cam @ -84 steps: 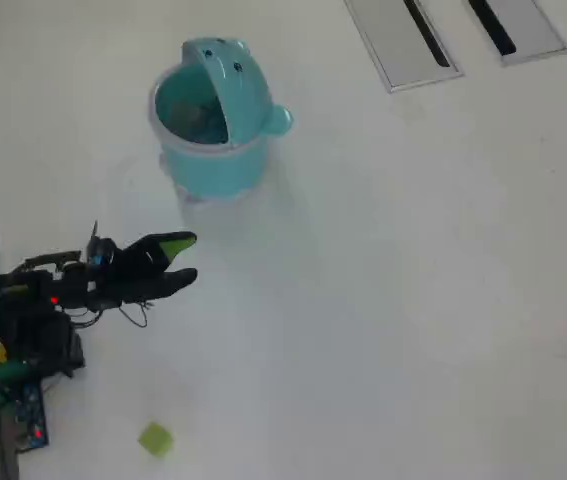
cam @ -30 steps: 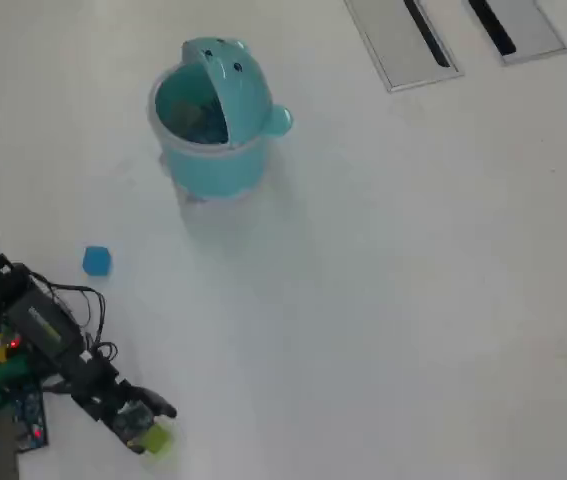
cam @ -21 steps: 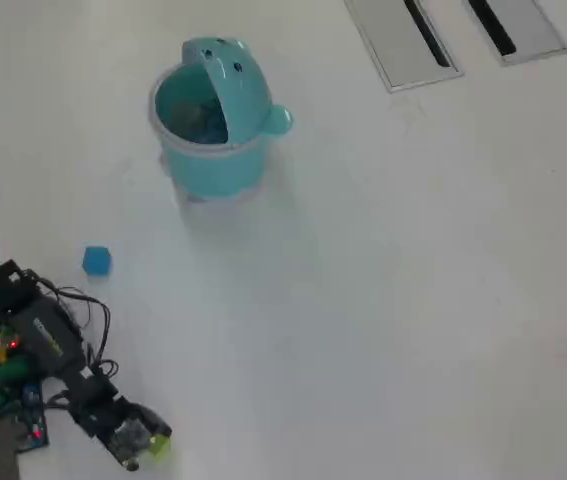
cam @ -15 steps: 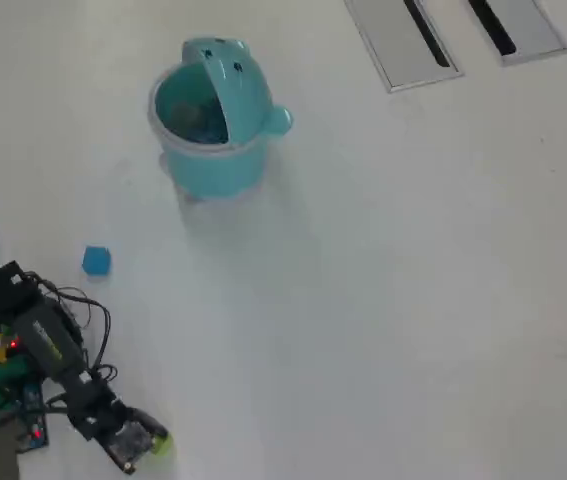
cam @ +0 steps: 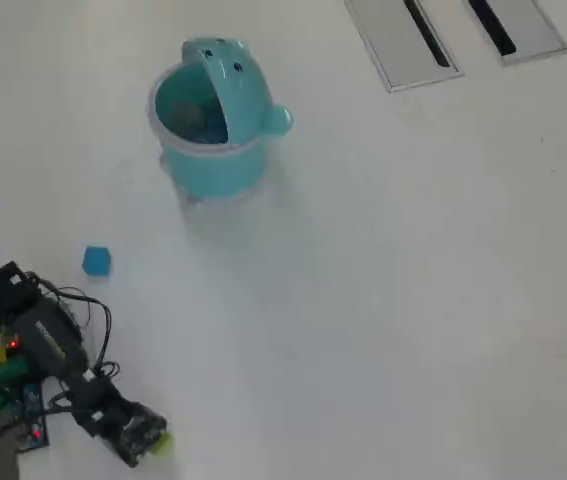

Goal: Grasp RGB lego blocks and put them in the bin one by one.

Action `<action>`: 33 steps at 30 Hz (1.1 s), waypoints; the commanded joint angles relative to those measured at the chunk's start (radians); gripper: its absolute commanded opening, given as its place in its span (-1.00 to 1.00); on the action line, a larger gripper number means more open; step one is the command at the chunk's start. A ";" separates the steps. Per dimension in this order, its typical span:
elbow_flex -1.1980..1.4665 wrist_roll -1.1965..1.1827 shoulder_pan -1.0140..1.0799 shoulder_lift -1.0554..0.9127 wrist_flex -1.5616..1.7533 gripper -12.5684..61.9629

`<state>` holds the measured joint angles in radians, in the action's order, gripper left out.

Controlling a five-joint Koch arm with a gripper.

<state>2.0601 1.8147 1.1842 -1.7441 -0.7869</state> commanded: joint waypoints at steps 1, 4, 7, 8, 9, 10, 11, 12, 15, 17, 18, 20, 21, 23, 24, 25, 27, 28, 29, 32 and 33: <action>-0.034 0.012 -0.011 -0.011 -0.005 0.24; -0.023 0.012 -0.020 -0.002 -0.005 0.24; -0.015 0.012 -0.023 0.000 -0.005 0.24; -0.014 0.011 -0.025 0.005 -0.005 0.24; -0.014 0.011 -0.025 0.009 -0.006 0.24; -0.014 0.011 -0.028 0.017 -0.006 0.24; -0.014 0.009 -0.029 0.023 -0.006 0.24; -0.014 0.009 -0.031 0.028 -0.006 0.24; -0.015 0.000 -0.044 0.051 -0.006 0.23; -0.015 0.000 -0.054 0.063 -0.006 0.23; -0.015 0.000 -0.058 0.075 -0.006 0.23; -0.014 -0.002 -0.069 0.091 0.005 0.23; -0.015 -0.002 -0.074 0.106 0.011 0.23; -0.025 -0.003 -0.075 0.132 0.025 0.23; -0.029 -0.009 -0.075 0.146 0.026 0.23; -0.037 -0.015 -0.077 0.160 0.026 0.22; -0.049 -0.017 -0.075 0.186 0.046 0.22; -0.061 -0.017 -0.075 0.199 0.052 0.22; -0.075 -0.018 -0.075 0.212 0.054 0.22; -0.101 -0.034 -0.074 0.221 0.055 0.10; -0.107 -0.040 -0.075 0.221 0.055 0.06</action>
<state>2.0233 1.7932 1.1152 -1.5110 -0.7731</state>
